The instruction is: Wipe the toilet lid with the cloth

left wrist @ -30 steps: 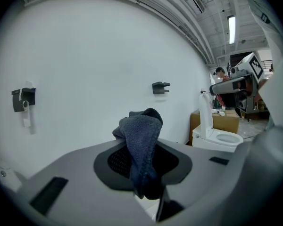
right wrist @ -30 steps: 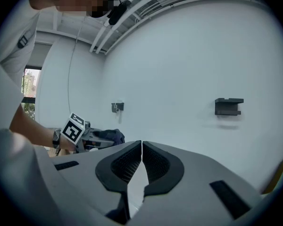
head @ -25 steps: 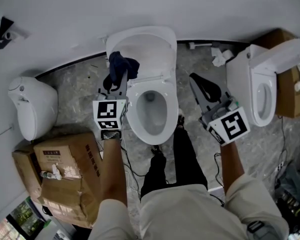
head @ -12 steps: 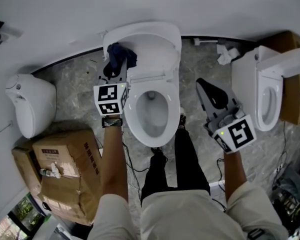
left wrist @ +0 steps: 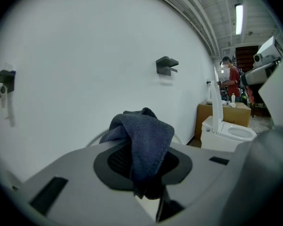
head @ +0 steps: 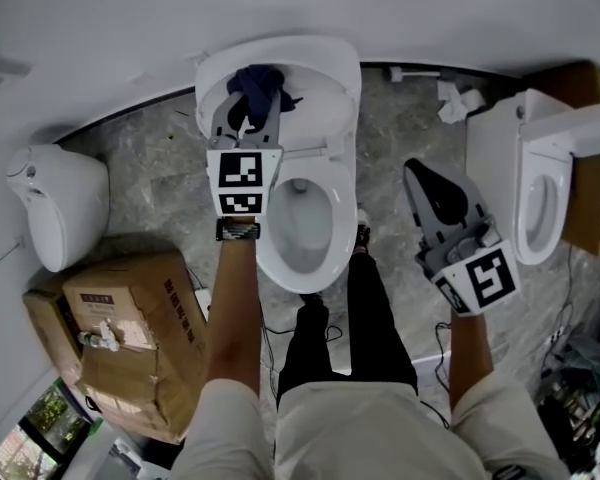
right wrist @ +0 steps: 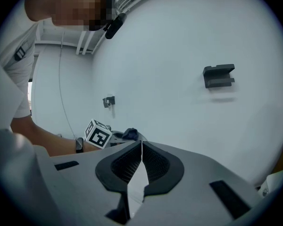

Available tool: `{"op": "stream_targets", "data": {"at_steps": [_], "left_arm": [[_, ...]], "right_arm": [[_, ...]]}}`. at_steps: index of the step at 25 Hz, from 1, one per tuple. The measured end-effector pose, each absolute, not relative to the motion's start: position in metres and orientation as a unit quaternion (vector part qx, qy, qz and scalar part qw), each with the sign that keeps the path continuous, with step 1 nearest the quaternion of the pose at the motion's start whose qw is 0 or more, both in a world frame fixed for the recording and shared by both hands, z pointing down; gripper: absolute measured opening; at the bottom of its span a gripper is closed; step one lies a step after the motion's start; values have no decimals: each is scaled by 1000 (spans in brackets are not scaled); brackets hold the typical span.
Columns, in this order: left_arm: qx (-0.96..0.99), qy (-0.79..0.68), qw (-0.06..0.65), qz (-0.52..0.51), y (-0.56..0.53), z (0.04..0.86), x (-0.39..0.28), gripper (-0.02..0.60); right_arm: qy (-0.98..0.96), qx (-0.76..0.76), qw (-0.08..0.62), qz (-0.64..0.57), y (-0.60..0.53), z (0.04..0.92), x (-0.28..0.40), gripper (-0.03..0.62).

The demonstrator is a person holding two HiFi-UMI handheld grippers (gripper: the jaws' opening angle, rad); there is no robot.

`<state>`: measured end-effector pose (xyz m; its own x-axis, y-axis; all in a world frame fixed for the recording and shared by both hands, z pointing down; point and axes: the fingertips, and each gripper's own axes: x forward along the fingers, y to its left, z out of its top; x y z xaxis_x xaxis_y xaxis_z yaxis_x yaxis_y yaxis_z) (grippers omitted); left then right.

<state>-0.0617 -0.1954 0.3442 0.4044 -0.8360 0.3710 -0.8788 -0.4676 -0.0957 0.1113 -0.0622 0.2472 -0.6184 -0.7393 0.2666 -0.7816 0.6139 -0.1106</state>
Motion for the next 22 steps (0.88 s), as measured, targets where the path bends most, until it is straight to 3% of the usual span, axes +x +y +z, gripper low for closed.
{"op": "stream_targets", "data": {"at_steps": [7,14,22], "left_arm": [[849,-492,58,181,-198,359,-19,89],[864,-440,48,238,-184,408,29,89],[824,-511,75,234,-186,430,-34,89]], "right_arm": [[-889,432,92,122,-67,255,128,29],[-886,435,98,130,-70,267,133,29],[-887,431,101,134,-75,272,122,29]]}}
